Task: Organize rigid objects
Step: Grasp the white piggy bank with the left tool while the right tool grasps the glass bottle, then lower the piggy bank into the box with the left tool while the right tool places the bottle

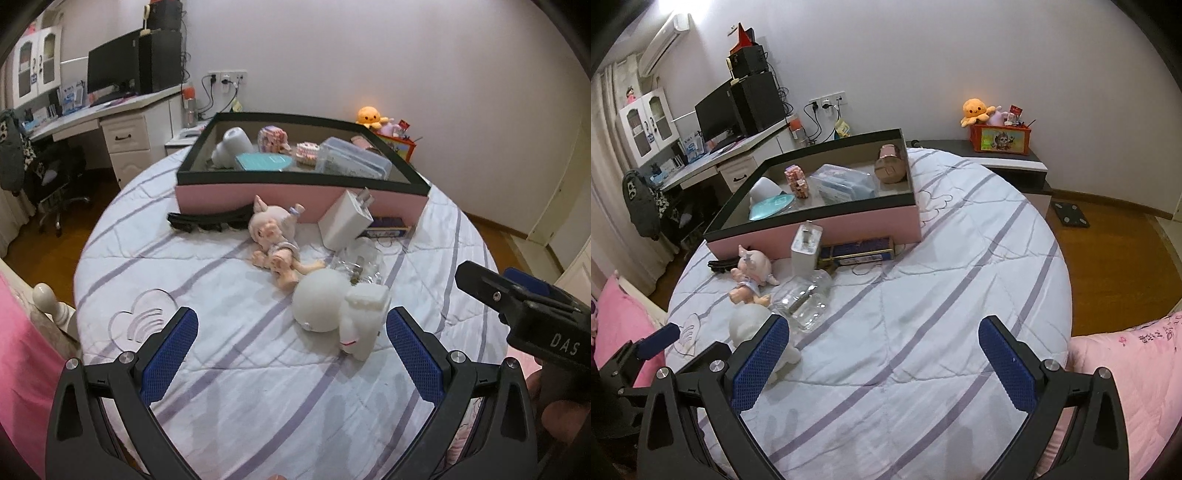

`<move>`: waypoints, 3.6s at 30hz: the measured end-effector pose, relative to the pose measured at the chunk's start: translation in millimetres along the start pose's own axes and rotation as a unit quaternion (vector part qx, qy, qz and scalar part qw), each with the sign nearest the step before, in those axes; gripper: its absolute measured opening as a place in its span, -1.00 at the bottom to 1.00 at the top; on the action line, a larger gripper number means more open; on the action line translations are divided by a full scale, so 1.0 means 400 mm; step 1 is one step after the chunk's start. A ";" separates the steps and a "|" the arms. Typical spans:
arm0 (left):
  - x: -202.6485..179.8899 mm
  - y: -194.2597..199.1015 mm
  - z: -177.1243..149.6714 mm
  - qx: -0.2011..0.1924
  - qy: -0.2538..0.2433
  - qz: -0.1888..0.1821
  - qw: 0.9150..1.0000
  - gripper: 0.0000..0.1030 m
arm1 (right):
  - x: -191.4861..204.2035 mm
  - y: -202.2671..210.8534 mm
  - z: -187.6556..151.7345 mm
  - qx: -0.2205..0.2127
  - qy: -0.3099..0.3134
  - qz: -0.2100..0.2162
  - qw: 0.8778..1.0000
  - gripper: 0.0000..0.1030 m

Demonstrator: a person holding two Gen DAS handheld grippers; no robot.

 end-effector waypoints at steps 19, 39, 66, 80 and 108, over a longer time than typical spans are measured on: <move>-0.026 -0.115 0.024 0.040 -0.008 -0.051 0.998 0.37 | -0.037 -0.088 0.009 0.033 -0.001 0.029 0.999 1.00; 0.147 -0.057 0.019 0.010 0.011 -0.003 1.000 0.37 | 0.161 -0.231 0.059 0.068 0.070 -0.017 0.995 0.61; 0.161 0.043 0.135 -0.055 -0.001 -0.018 0.998 0.37 | 0.172 -0.047 0.128 -0.006 0.089 0.027 0.996 0.14; 0.153 0.039 0.475 -0.115 -0.022 -0.015 0.993 0.37 | 0.187 -0.025 0.448 -0.061 0.114 0.031 0.991 0.14; 0.135 -0.108 0.549 -0.072 -0.028 0.019 0.997 1.00 | 0.091 -0.232 0.506 0.016 0.052 0.028 0.998 0.73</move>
Point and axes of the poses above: each gripper's, at about its wrist camera, not at the fingertips, and y roughly against the way its jaws point, x to its left, z to its top, the point moved 5 cm from there along -y, roughly the way its jaws point, and after that the axes turned 15 degrees about x, right-handed, at the moved point
